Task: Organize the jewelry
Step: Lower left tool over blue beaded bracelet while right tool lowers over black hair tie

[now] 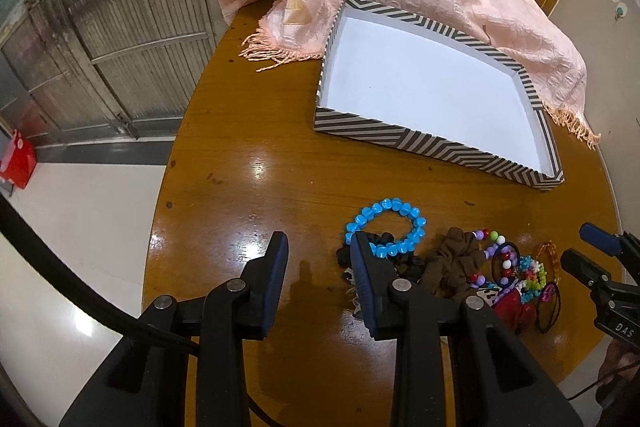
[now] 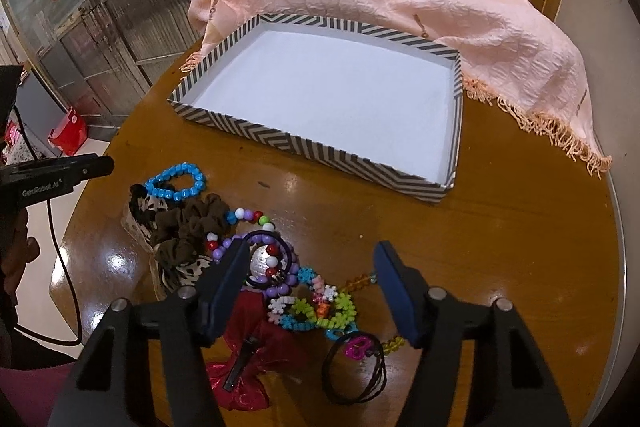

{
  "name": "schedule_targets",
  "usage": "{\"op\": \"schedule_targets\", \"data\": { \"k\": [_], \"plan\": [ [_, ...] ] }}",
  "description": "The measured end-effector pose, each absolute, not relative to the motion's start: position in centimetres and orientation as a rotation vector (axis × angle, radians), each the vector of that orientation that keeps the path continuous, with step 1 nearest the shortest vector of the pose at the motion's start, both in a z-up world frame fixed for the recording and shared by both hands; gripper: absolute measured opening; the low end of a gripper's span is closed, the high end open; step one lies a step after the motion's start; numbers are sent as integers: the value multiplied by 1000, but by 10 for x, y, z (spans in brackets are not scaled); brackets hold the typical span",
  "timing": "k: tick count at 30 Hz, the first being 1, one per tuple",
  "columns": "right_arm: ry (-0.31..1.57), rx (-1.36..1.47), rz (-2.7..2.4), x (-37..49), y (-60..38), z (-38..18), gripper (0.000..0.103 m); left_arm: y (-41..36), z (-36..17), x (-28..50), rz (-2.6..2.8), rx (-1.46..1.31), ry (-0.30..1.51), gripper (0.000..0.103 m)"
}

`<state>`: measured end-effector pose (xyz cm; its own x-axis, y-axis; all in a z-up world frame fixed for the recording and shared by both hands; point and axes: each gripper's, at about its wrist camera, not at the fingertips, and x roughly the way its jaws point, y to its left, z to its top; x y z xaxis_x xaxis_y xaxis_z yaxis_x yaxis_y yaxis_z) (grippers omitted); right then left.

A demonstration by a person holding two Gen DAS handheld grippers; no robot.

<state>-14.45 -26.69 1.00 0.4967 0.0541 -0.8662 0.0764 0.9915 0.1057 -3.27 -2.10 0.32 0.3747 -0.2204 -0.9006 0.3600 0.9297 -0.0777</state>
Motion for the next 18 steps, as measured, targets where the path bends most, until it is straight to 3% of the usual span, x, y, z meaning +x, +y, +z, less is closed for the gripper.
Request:
{"op": "schedule_targets", "data": {
  "k": [18],
  "plan": [
    [1074,160,23,-135,-269,7,68,-24,1,-26,-347,142,1133,23]
  ]
}}
